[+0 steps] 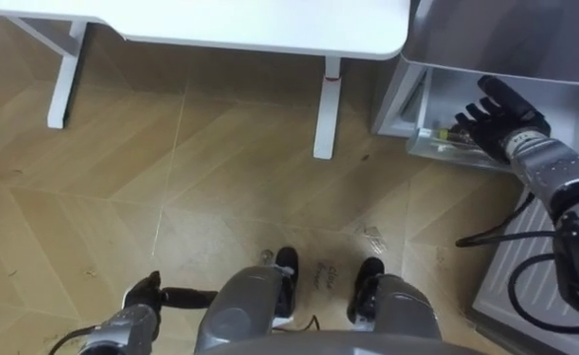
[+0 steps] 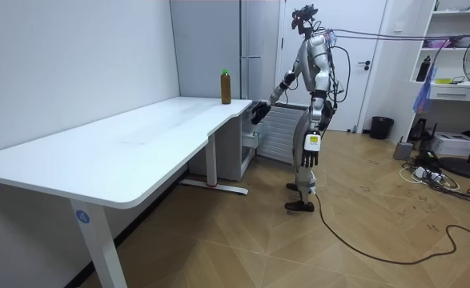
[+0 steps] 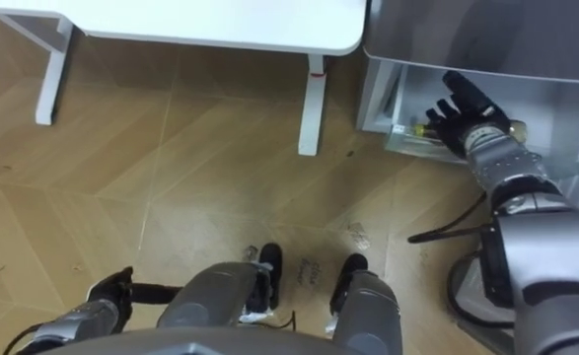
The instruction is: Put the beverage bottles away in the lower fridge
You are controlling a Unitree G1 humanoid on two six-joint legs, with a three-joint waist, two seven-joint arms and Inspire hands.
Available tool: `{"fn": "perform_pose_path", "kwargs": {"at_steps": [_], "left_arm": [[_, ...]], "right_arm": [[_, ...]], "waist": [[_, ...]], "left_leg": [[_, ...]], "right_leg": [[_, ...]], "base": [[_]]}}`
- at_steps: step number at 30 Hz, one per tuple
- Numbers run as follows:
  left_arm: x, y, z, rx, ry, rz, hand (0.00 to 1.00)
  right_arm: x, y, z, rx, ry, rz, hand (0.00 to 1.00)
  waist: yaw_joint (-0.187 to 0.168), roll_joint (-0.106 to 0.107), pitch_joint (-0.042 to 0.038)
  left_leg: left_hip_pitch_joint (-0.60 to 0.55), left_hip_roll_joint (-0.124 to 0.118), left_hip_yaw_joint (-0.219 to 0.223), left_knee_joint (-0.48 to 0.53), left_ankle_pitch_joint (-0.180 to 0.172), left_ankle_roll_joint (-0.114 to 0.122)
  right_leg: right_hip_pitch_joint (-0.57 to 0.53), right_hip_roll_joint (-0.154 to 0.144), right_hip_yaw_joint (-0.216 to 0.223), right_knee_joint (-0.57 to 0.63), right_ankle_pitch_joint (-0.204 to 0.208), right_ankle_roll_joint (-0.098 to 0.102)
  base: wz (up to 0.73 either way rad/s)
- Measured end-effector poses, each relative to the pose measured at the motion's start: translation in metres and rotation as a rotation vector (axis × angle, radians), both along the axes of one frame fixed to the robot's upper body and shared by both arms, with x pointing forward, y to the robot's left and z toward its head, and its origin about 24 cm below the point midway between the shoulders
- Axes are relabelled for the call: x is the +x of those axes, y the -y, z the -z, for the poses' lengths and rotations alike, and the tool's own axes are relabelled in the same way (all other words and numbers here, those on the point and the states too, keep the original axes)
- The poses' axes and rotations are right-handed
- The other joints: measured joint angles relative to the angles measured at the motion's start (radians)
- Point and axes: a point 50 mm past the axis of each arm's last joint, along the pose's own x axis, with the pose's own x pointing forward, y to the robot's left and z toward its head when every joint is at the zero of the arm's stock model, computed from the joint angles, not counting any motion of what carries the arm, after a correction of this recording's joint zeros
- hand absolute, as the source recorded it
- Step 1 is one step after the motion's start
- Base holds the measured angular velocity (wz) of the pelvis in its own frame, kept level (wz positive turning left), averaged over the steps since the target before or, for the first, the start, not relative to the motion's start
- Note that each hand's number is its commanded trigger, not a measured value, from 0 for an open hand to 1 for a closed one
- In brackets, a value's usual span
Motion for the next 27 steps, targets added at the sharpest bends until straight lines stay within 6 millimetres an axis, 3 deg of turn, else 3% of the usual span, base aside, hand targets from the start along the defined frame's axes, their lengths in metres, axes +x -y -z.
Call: {"fn": "perform_pose_path", "kwargs": {"at_steps": [2, 8, 14, 17, 20, 27], "left_arm": [[-0.001, -0.001, 0.000, -0.006, -0.003, 0.002, 0.00], [-0.007, -0.010, 0.000, 0.012, -0.020, -0.001, 0.00], [-0.012, -0.012, 0.001, 0.001, -0.032, -0.013, 0.00], [-0.017, -0.014, 0.001, 0.000, -0.028, -0.033, 0.00], [-0.024, -0.015, 0.002, -0.004, -0.038, -0.047, 0.00], [-0.044, -0.019, 0.003, 0.010, -0.058, -0.126, 0.00]], "right_arm": [[-0.002, 0.001, 0.001, -0.012, -0.004, -0.014, 0.00], [-0.023, 0.004, 0.019, -0.007, -0.038, -0.025, 0.00], [-0.043, 0.007, 0.033, -0.007, -0.063, -0.021, 0.00], [-0.057, 0.008, 0.042, -0.022, -0.087, -0.050, 0.00], [-0.070, 0.007, 0.051, -0.040, -0.117, -0.086, 0.00], [-0.120, 0.001, 0.081, -0.023, -0.232, -0.119, 0.00]], "waist": [[-0.001, 0.000, -0.0004], [0.000, -0.017, -0.0161], [-0.007, -0.016, -0.0217], [-0.011, -0.015, -0.0331], [-0.028, -0.013, -0.0354], [-0.041, -0.036, -0.0417]], "left_leg": [[0.012, 0.005, -0.001, -0.001, -0.002, -0.001], [0.076, 0.021, 0.003, -0.022, -0.006, -0.005], [0.132, 0.029, 0.005, -0.048, -0.008, -0.009], [0.143, 0.034, 0.005, -0.053, -0.012, -0.012], [0.177, 0.036, 0.003, -0.073, -0.014, -0.014], [0.305, 0.037, 0.015, -0.149, -0.018, -0.020]], "right_leg": [[0.018, 0.006, -0.002, -0.015, 0.007, 0.000], [0.094, 0.030, -0.004, -0.066, 0.023, -0.001], [0.159, 0.048, -0.002, -0.122, 0.041, 0.002], [0.180, 0.057, -0.003, -0.147, 0.046, 0.004], [0.218, 0.066, -0.004, -0.176, 0.052, 0.005], [0.335, 0.078, 0.000, -0.234, 0.046, 0.014]], "base": [[-0.02], [-0.06], [-0.06], [0.00], [0.01], [-0.05]]}}
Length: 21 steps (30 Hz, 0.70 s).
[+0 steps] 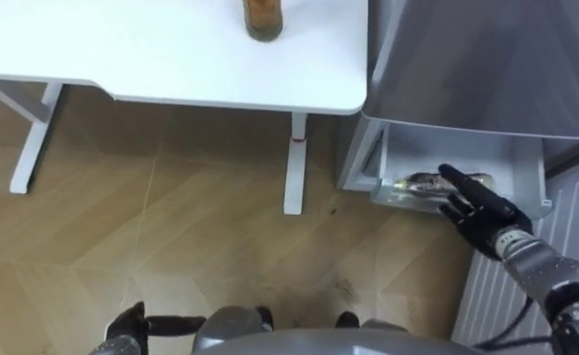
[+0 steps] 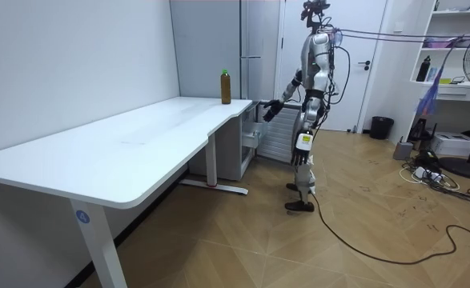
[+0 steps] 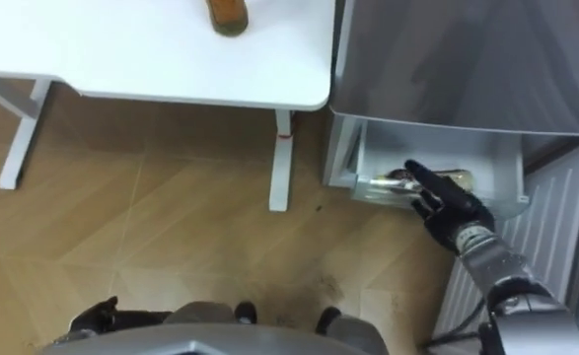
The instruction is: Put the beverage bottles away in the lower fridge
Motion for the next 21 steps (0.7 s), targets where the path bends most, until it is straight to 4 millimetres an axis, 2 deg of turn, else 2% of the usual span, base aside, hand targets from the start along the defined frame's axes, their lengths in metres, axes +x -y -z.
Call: {"fn": "perform_pose_path", "kwargs": {"at_steps": [5, 6, 9, 13, 17, 21], "left_arm": [[-0.003, -0.002, 0.000, 0.030, 0.001, -0.050, 0.00], [-0.006, -0.003, 0.000, 0.035, -0.003, -0.060, 0.00], [-0.007, -0.004, -0.002, 0.049, 0.018, -0.085, 0.00], [-0.005, -0.003, -0.002, 0.059, 0.036, -0.089, 0.00], [-0.007, -0.002, -0.001, 0.070, 0.035, -0.121, 0.00], [-0.013, -0.001, -0.001, 0.068, 0.021, -0.124, 0.00]], "right_arm": [[-0.021, 0.000, 0.009, -0.015, -0.060, -0.018, 0.00], [-0.025, -0.002, 0.011, -0.026, -0.070, -0.042, 0.00], [-0.039, -0.009, 0.019, -0.058, -0.122, -0.115, 0.00], [-0.067, -0.021, 0.032, -0.097, -0.228, -0.230, 0.00], [-0.083, -0.029, 0.039, -0.158, -0.310, -0.372, 0.00], [-0.103, -0.032, 0.046, -0.219, -0.418, -0.469, 0.00]], "waist": [[-0.020, -0.021, -0.0001], [-0.024, -0.026, 0.0021], [-0.045, -0.032, 0.0001], [-0.049, -0.031, 0.0009], [-0.053, -0.027, 0.0017], [-0.056, -0.017, 0.0078]], "left_leg": [[0.049, 0.001, 0.008, -0.025, -0.006, -0.003], [0.059, 0.001, 0.008, -0.026, -0.008, -0.004], [0.087, 0.002, 0.006, -0.027, -0.020, -0.005], [0.131, 0.000, 0.007, -0.046, -0.027, -0.004], [0.140, 0.001, 0.008, -0.046, -0.031, -0.004], [0.161, 0.005, 0.009, -0.050, -0.037, -0.007]], "right_leg": [[0.040, 0.005, 0.001, -0.023, -0.003, 0.005], [0.052, 0.005, 0.001, -0.024, -0.006, 0.007], [0.087, 0.008, -0.001, -0.038, -0.011, 0.009], [0.121, 0.008, 0.002, -0.046, -0.017, 0.015], [0.135, 0.012, 0.004, -0.056, -0.017, 0.015], [0.155, 0.016, -0.002, -0.060, -0.017, 0.016]], "base": [[-0.04], [0.00], [0.00], [-0.02], [-0.01], [-0.01]]}}
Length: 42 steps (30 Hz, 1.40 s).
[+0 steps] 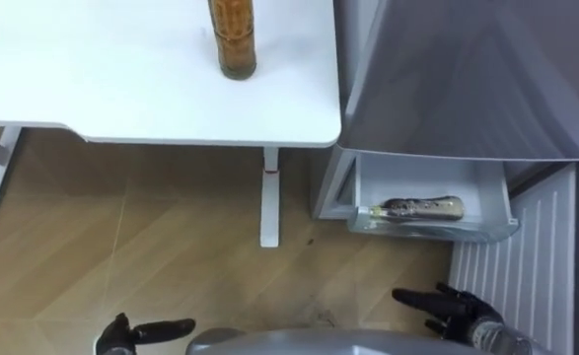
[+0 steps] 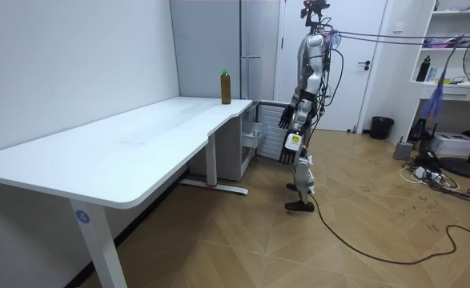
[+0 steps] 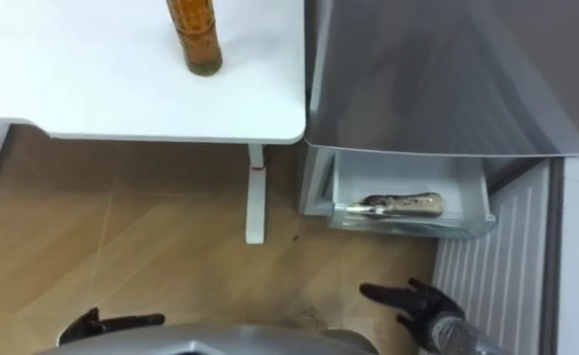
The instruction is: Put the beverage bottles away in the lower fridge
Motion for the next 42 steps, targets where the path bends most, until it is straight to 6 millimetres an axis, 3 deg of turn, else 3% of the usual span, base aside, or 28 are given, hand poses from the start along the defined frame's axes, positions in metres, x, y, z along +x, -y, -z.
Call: {"fn": "perform_pose_path", "kwargs": {"at_steps": [10, 21, 25, 28, 32, 37, 42], "left_arm": [[-0.018, -0.002, 0.002, -0.005, -0.047, -0.062, 0.00], [-0.014, 0.000, 0.002, -0.007, -0.059, -0.102, 0.00], [0.011, -0.006, -0.005, 0.036, 0.041, -0.187, 0.00], [0.043, -0.015, -0.016, 0.075, 0.168, -0.286, 0.00], [0.066, -0.024, -0.030, 0.152, 0.267, -0.355, 0.00], [0.102, -0.035, -0.069, 0.271, 0.485, -0.461, 0.00], [0.122, -0.050, -0.114, 0.473, 0.670, -0.537, 0.00]], "right_arm": [[-0.035, 0.003, 0.005, -0.066, -0.139, -0.104, 0.00], [-0.047, 0.002, 0.006, -0.064, -0.172, -0.075, 0.00], [-0.045, 0.002, 0.007, -0.066, -0.172, -0.079, 0.00], [-0.046, 0.002, 0.007, -0.067, -0.171, -0.066, 0.00], [-0.046, 0.002, 0.007, -0.069, -0.167, -0.075, 0.00], [-0.047, 0.003, 0.006, -0.078, -0.158, -0.075, 0.00], [-0.053, 0.006, 0.006, -0.108, -0.164, -0.063, 0.00]], "waist": [[-0.012, 0.011, 0.0018], [-0.016, 0.026, -0.0074], [-0.017, 0.024, -0.0072], [-0.013, 0.029, -0.0073], [-0.014, 0.033, -0.0073], [-0.014, 0.036, -0.0069], [-0.012, 0.041, -0.0092]], "left_leg": [[0.025, 0.002, 0.006, 0.003, -0.008, 0.000], [0.068, 0.009, 0.019, -0.006, -0.016, -0.007], [0.067, 0.011, 0.019, -0.005, -0.016, -0.007], [0.077, 0.013, 0.024, -0.006, -0.017, -0.008], [0.088, 0.016, 0.029, -0.008, -0.019, -0.011], [0.092, 0.018, 0.034, -0.014, -0.020, -0.011], [0.093, 0.018, 0.047, -0.013, -0.021, -0.011]], "right_leg": [[0.028, 0.008, 0.027, -0.012, -0.001, 0.001], [0.067, 0.017, 0.029, -0.031, -0.001, 0.001], [0.067, 0.018, 0.028, -0.031, -0.001, 0.000], [0.071, 0.019, 0.033, -0.029, -0.001, 0.000], [0.077, 0.023, 0.036, -0.027, -0.001, -0.001], [0.074, 0.025, 0.044, -0.017, -0.002, -0.003], [0.062, 0.026, 0.057, -0.012, -0.002, -0.003]], "base": [[-0.04], [-0.01], [0.00], [-0.05], [-0.08], [-0.04], [-0.09]]}}
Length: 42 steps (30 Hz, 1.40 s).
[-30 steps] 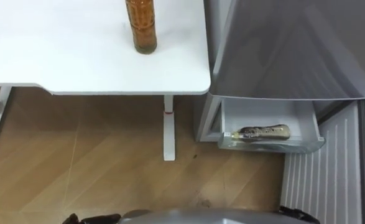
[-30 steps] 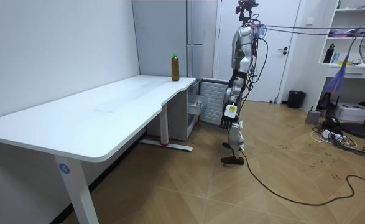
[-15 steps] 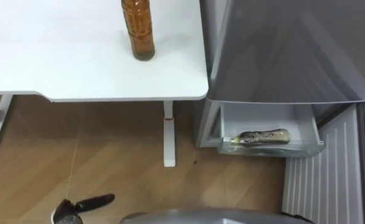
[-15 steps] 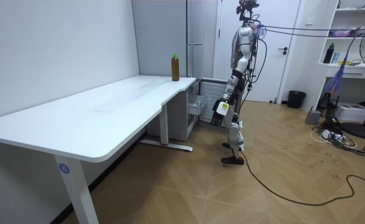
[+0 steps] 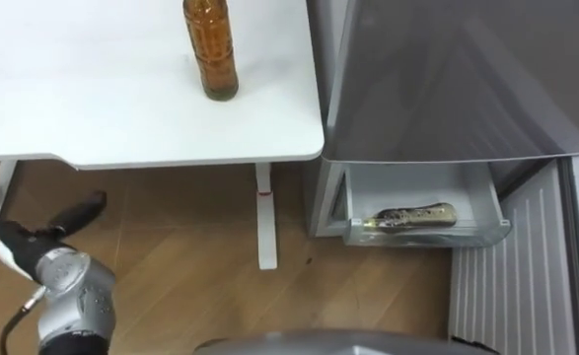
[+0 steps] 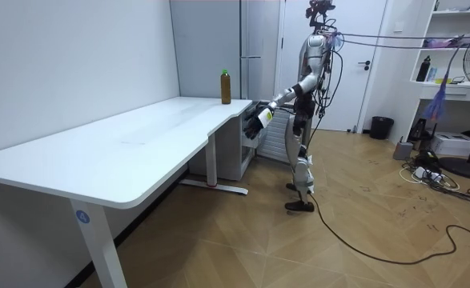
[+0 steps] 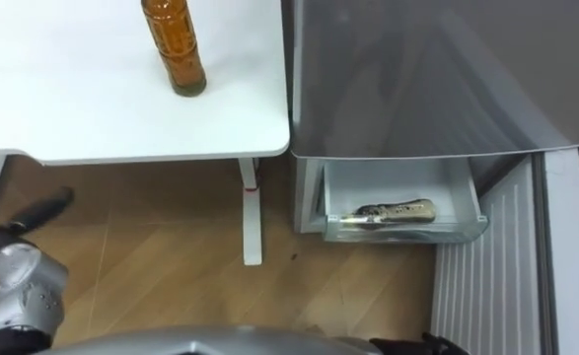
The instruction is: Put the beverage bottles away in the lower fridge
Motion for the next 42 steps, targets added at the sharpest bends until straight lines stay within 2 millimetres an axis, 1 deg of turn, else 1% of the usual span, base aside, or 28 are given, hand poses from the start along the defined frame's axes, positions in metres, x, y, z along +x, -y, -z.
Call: {"fn": "perform_pose_path", "kwargs": {"at_steps": [1, 2, 4, 5, 7, 10, 11, 13, 14, 16, 19, 23, 26, 28, 32, 34, 36, 39, 42], "left_arm": [[0.004, -0.001, -0.013, 0.058, 0.033, -0.016, 0.00], [0.007, -0.002, -0.019, 0.086, 0.052, -0.022, 0.00], [0.013, -0.002, -0.042, 0.163, 0.145, -0.050, 0.00], [0.013, -0.002, -0.048, 0.178, 0.170, -0.056, 0.00], [0.017, 0.000, -0.069, 0.264, 0.229, -0.044, 0.00], [0.021, 0.003, -0.086, 0.353, 0.282, -0.014, 0.00], [0.022, 0.004, -0.089, 0.365, 0.293, -0.006, 0.00], [0.026, 0.008, -0.104, 0.394, 0.356, 0.021, 0.00], [0.027, 0.009, -0.107, 0.398, 0.370, 0.036, 0.00], [0.032, 0.016, -0.117, 0.406, 0.422, 0.098, 0.00], [0.036, 0.021, -0.120, 0.405, 0.446, 0.171, 0.00], [0.041, 0.027, -0.120, 0.368, 0.468, 0.253, 0.00], [0.048, 0.037, -0.119, 0.333, 0.488, 0.359, 0.00], [0.051, 0.042, -0.117, 0.270, 0.516, 0.415, 0.00], [0.055, 0.049, -0.112, 0.162, 0.560, 0.480, 0.00], [0.057, 0.050, -0.107, 0.114, 0.553, 0.524, 0.00], [0.058, 0.050, -0.102, 0.087, 0.532, 0.550, 0.00], [0.060, 0.052, -0.099, 0.040, 0.527, 0.588, 0.00], [0.062, 0.053, -0.097, 0.003, 0.523, 0.608, 0.00]], "right_arm": [[-0.002, 0.000, 0.000, -0.002, -0.001, 0.001, 0.00], [-0.003, 0.000, 0.000, -0.003, -0.005, 0.001, 0.00], [-0.006, -0.001, 0.000, -0.005, -0.018, -0.016, 0.00], [-0.007, -0.001, 0.001, -0.004, -0.021, -0.023, 0.00], [-0.010, -0.005, 0.002, 0.000, -0.033, -0.031, 0.00], [-0.010, -0.005, 0.002, -0.003, -0.041, -0.056, 0.00], [-0.011, -0.005, 0.002, -0.004, -0.046, -0.061, 0.00], [-0.011, -0.005, 0.002, 0.002, -0.047, -0.073, 0.00], [-0.011, -0.005, 0.002, 0.004, -0.046, -0.072, 0.00], [-0.009, -0.006, 0.002, 0.017, -0.037, -0.071, 0.00], [-0.007, -0.006, 0.002, 0.021, -0.033, -0.077, 0.00], [-0.003, -0.006, 0.002, 0.023, -0.029, -0.081, 0.00], [-0.003, -0.006, 0.002, 0.023, -0.030, -0.084, 0.00], [-0.001, -0.006, 0.002, 0.023, -0.025, -0.089, 0.00], [0.001, -0.005, 0.002, 0.025, -0.018, -0.085, 0.00], [0.001, -0.004, 0.001, 0.023, -0.022, -0.086, 0.00], [0.000, -0.004, 0.001, 0.024, -0.025, -0.085, 0.00], [-0.001, -0.004, 0.001, 0.031, -0.031, -0.094, 0.00], [-0.007, -0.004, 0.002, 0.032, -0.064, -0.102, 0.00]], "waist": [[0.000, 0.000, -0.0002], [0.000, 0.000, -0.0002], [-0.002, -0.001, -0.0005], [-0.002, -0.001, -0.0005], [-0.002, -0.002, -0.0007], [-0.003, -0.003, -0.0016], [-0.004, -0.003, -0.0011], [-0.005, -0.006, -0.0010], [-0.006, -0.006, -0.0010], [-0.006, -0.006, -0.0009], [-0.013, -0.006, -0.0008], [-0.029, -0.004, -0.0003], [-0.038, -0.002, 0.0004], [-0.057, 0.001, 0.0024], [-0.069, 0.004, 0.0053], [-0.081, 0.002, 0.0085], [-0.084, 0.003, 0.0106], [-0.087, 0.001, 0.0121], [-0.087, 0.001, 0.0112]], "left_leg": [[0.001, 0.000, 0.001, 0.000, 0.000, 0.000], [0.001, 0.000, 0.001, 0.000, 0.000, 0.000], [0.002, 0.000, 0.001, 0.000, 0.000, 0.000], [0.003, 0.000, 0.001, 0.000, 0.000, 0.000], [0.003, 0.001, 0.001, 0.000, 0.000, 0.000], [0.003, 0.000, 0.000, 0.000, 0.000, 0.000], [0.003, 0.000, 0.000, 0.000, 0.000, 0.000], [0.000, 0.000, -0.004, 0.001, 0.000, 0.000], [0.000, -0.001, -0.005, 0.001, 0.000, 0.000], [0.000, -0.001, -0.005, 0.002, 0.000, 0.000], [0.000, -0.001, -0.005, 0.002, 0.000, 0.000], [-0.005, -0.001, -0.006, 0.003, 0.000, 0.001], [-0.008, -0.001, -0.005, 0.002, 0.000, 0.001], [-0.008, -0.001, -0.003, -0.001, 0.000, 0.001], [-0.006, 0.000, 0.006, -0.001, 0.000, 0.001], [-0.003, -0.001, 0.011, -0.001, 0.000, 0.001], [0.001, 0.000, 0.019, -0.001, 0.000, 0.001], [0.000, 0.000, 0.020, -0.002, -0.001, 0.001], [0.004, 0.001, 0.020, -0.009, -0.001, 0.001]], "right_leg": [[0.001, 0.000, 0.001, -0.001, 0.000, 0.000], [0.001, 0.000, 0.001, -0.001, 0.000, 0.000], [0.003, 0.000, 0.001, -0.001, 0.000, 0.000], [0.003, 0.000, 0.000, -0.001, 0.000, 0.000], [0.002, 0.000, 0.001, -0.001, 0.000, 0.000], [0.003, 0.000, -0.001, -0.001, 0.000, 0.000], [0.003, 0.000, -0.001, -0.001, 0.000, 0.000], [0.005, -0.001, -0.006, -0.005, 0.000, 0.000], [0.005, -0.001, -0.007, -0.005, 0.000, 0.000], [0.004, -0.001, -0.006, -0.005, 0.000, 0.000], [0.004, -0.001, -0.006, -0.006, 0.000, 0.000], [-0.001, -0.001, -0.005, -0.007, 0.000, 0.000], [-0.005, -0.001, -0.003, -0.006, 0.000, 0.000], [-0.007, 0.000, 0.001, -0.006, 0.000, 0.000], [-0.012, 0.000, 0.009, -0.002, 0.000, 0.000], [-0.013, 0.001, 0.017, 0.001, 0.000, 0.000], [-0.013, 0.002, 0.026, 0.001, 0.000, 0.000], [-0.015, 0.002, 0.026, 0.001, 0.000, 0.000], [-0.014, 0.005, 0.026, 0.002, 0.000, 0.000]], "base": [[-0.03], [0.00], [0.00], [0.00], [0.00], [0.00], [0.00], [0.04], [0.04], [0.00], [0.00], [0.00], [0.00], [-0.02], [-0.08], [-0.10], [-0.11], [-0.02], [0.00]]}}
